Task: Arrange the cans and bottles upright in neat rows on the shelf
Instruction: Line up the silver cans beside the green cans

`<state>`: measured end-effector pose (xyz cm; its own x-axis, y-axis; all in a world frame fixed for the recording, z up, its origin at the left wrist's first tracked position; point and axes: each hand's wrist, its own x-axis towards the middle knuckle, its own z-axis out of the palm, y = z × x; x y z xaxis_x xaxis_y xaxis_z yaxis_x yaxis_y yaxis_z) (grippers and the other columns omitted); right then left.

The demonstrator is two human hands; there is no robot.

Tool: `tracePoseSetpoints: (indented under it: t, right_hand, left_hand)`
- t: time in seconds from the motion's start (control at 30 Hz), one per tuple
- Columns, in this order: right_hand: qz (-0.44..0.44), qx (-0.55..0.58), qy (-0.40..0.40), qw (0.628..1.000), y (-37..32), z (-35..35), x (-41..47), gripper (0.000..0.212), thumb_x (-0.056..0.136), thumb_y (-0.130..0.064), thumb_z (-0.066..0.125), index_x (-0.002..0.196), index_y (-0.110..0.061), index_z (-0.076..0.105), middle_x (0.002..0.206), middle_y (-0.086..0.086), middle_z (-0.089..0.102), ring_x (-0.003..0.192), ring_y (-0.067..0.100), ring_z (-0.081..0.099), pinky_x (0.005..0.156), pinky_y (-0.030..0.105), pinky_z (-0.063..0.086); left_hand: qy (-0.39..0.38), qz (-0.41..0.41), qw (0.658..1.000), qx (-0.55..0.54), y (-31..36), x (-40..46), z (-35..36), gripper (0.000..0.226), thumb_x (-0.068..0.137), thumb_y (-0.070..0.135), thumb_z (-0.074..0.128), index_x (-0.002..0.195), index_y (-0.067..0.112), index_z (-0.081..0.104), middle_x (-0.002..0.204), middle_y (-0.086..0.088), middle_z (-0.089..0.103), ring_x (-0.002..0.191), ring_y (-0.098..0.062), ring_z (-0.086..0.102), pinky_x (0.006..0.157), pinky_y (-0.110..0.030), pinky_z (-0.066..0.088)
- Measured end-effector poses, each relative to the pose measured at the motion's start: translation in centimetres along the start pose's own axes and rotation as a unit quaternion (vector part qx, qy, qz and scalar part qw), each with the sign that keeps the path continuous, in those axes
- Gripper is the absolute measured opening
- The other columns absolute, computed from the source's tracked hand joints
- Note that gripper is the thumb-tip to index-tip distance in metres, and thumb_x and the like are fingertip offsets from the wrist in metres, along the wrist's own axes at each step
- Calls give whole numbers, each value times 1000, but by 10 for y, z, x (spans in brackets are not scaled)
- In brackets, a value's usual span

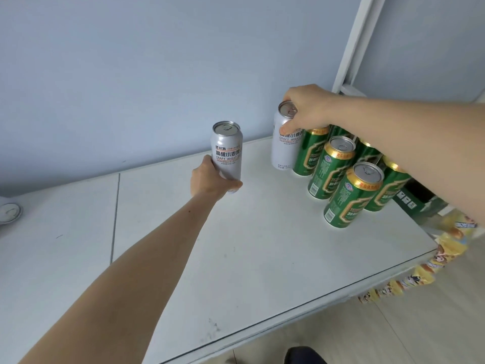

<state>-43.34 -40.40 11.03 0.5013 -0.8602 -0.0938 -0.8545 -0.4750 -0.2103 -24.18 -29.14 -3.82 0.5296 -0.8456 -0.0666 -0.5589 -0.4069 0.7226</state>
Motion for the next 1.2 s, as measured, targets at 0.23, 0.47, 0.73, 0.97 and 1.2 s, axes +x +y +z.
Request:
tracePoseSetpoints:
  t: [0.23, 0.47, 0.73, 0.97, 1.2]
  right_hand:
    - [-25, 0, 1, 1000, 19, 9, 51, 58, 74, -36, 79, 116, -2, 57, 117, 15, 62, 105, 32, 61, 81, 35, 52]
    - [-50, -10, -11, 999, 33, 21, 96, 56, 75, -37, 79, 115, -3, 58, 115, 13, 62, 103, 31, 61, 83, 36, 51]
    - [-65, -24, -22, 997, 39, 34, 129, 52, 75, -42, 77, 108, -6, 58, 107, 10, 62, 96, 28, 57, 76, 32, 42]
    - [-69, -47, -22, 996, 45, 47, 142, 48, 77, -47, 74, 101, -10, 56, 98, 5, 57, 92, 27, 50, 81, 36, 30]
    - [-66, -72, -25, 995, 50, 46, 150, 48, 80, -52, 69, 98, -12, 52, 96, 4, 56, 92, 27, 49, 84, 39, 28]
  left_hand:
    - [34, -6, 999, 1, 15, 47, 36, 61, 51, 31, 83, 99, 16, 50, 86, 4, 60, 86, -20, 57, 63, -30, 51]
    - [69, -35, 997, -3, 29, 79, 66, 60, 56, 30, 82, 102, 13, 47, 86, 3, 58, 84, -22, 53, 62, -27, 41]
    - [90, -59, 994, 5, 25, 97, 86, 62, 58, 35, 84, 101, 13, 45, 86, 2, 57, 82, -22, 50, 63, -29, 37]
    - [105, -58, 993, -6, 28, 109, 94, 67, 56, 36, 86, 103, 12, 46, 89, 1, 58, 82, -23, 49, 65, -30, 39]
    - [98, -48, 994, 21, 26, 114, 98, 73, 55, 44, 86, 106, 13, 42, 91, 2, 57, 84, -23, 50, 66, -36, 47]
